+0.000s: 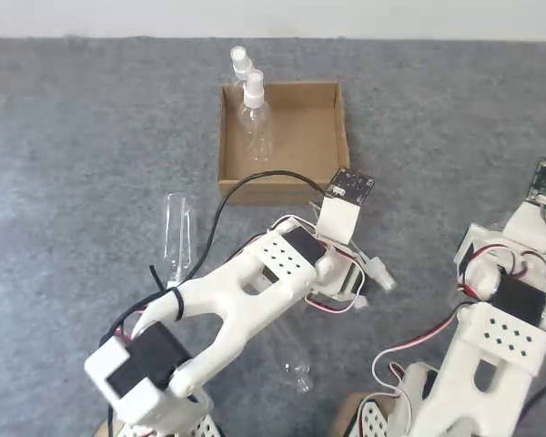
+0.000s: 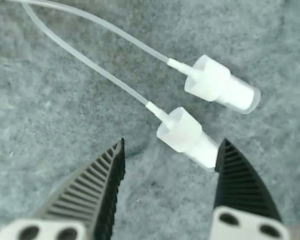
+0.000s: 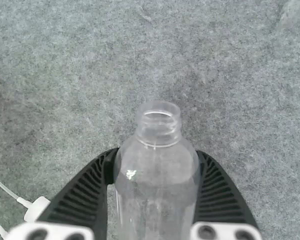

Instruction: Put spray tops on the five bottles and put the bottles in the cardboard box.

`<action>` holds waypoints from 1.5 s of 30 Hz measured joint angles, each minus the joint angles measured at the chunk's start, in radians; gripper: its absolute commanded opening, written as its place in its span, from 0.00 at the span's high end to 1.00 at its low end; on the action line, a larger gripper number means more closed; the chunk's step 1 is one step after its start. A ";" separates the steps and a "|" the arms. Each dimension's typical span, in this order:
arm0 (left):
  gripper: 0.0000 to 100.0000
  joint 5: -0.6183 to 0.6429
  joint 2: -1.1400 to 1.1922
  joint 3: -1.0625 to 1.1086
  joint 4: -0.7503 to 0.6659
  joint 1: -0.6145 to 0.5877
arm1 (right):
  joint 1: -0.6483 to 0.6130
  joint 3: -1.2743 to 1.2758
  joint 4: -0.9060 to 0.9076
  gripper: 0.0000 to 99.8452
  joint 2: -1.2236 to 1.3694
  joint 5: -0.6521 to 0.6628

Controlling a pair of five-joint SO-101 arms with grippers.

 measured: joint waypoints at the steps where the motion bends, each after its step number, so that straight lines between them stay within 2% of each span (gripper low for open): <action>1: 0.73 0.000 0.006 0.000 -0.002 0.000 | 0.000 0.000 0.000 0.91 0.000 0.000; 6: 0.79 0.005 0.132 -0.048 -0.034 0.000 | 0.000 0.000 0.000 0.91 0.000 0.000; 15: 0.87 0.008 0.285 -0.222 0.064 0.002 | 0.000 0.000 0.000 0.91 0.000 0.000; 22: 0.94 -0.011 0.287 -0.242 0.114 0.003 | 0.000 0.000 0.000 0.91 0.000 0.000; 37: 0.99 -0.163 0.233 -0.242 0.209 -0.002 | 0.000 0.000 0.000 0.91 0.000 0.000; 45: 0.99 -0.175 0.153 -0.242 0.239 -0.133 | 0.000 0.000 0.000 0.91 0.000 0.000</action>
